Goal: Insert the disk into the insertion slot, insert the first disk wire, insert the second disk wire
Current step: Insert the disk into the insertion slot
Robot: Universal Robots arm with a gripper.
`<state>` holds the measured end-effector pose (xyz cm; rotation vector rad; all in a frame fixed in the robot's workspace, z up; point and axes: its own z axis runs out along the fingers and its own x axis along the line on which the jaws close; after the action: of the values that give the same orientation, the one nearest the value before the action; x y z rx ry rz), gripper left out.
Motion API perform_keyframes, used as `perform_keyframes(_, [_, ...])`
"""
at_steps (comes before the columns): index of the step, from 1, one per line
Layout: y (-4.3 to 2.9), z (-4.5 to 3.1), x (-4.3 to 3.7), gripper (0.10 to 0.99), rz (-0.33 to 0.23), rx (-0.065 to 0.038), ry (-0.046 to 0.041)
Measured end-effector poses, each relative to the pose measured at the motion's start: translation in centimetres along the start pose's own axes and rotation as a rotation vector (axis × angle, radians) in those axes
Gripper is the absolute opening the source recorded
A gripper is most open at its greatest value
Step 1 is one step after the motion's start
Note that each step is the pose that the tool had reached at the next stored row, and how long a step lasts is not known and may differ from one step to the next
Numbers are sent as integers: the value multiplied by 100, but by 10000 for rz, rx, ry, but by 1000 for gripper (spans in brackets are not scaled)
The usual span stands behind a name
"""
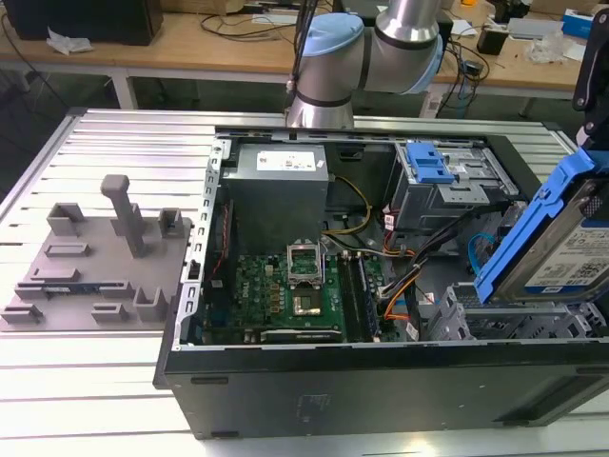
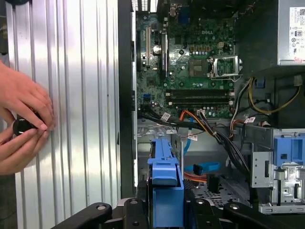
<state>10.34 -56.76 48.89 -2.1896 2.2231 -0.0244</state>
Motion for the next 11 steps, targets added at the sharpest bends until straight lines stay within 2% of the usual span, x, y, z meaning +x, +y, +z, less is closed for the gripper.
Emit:
perform_keyframes(6, [3,15,-134,369,24,6,1])
perform_keyframes(8, [4,27,-212,369,26,6,1])
perform_keyframes(11, [5,41,-225,369,36,6,-2])
